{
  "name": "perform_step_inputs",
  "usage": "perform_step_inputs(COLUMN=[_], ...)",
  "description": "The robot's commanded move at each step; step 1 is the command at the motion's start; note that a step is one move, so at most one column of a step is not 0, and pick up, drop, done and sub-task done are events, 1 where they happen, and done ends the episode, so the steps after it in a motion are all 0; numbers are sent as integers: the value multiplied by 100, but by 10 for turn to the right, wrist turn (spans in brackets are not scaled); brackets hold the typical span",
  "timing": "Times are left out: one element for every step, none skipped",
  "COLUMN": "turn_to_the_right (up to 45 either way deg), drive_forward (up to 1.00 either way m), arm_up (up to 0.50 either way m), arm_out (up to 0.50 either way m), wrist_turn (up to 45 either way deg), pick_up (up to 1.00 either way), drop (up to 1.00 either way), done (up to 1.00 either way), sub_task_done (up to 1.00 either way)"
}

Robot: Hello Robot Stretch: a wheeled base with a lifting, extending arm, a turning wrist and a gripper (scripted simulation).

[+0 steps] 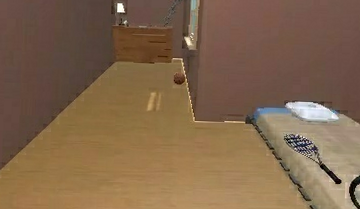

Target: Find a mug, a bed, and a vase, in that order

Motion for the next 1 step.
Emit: perform_step_inputs(turn_to_the_right=[-30], drive_forward=[0], arm_up=[0], arm_out=[0], wrist_turn=[0], pick_up=[0], drop=[0], done=[0], sub_task_done=[0])
